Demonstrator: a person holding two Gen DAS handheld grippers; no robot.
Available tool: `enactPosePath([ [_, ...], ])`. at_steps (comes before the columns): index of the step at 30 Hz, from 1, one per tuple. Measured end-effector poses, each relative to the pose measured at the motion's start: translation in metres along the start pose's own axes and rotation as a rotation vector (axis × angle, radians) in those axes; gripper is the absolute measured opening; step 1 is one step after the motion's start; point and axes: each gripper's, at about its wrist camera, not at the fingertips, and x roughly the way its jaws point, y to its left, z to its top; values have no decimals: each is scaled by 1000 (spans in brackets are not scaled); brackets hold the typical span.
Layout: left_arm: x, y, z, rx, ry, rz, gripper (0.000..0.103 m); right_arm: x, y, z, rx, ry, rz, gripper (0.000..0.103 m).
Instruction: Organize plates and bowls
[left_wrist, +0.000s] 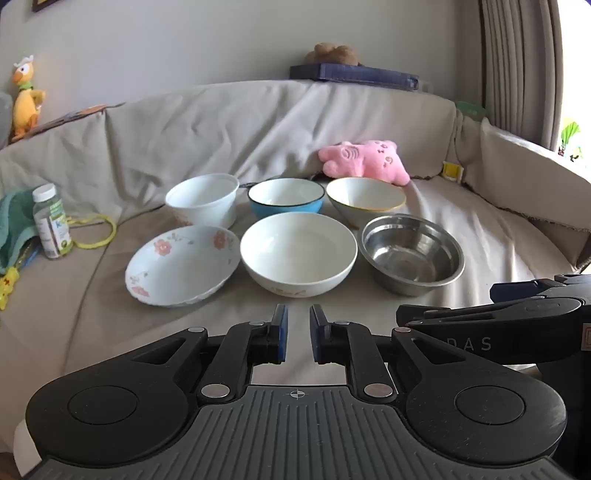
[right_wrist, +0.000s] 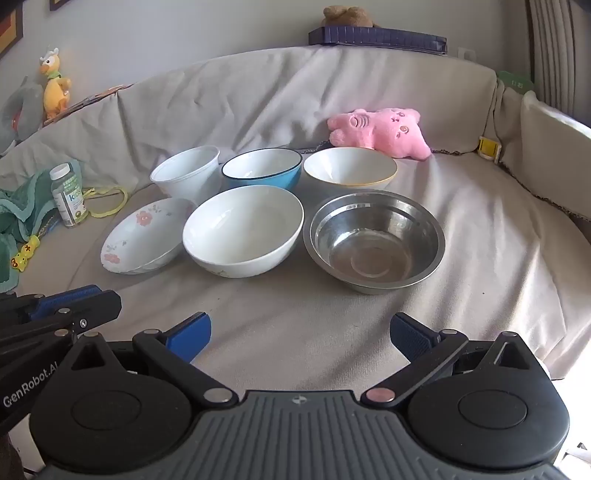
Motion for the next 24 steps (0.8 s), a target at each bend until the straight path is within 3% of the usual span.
enactPosePath([
  [24,4,-1,-1,-9,29,-4,16,-3,1,1,-14,-8,-3,103],
])
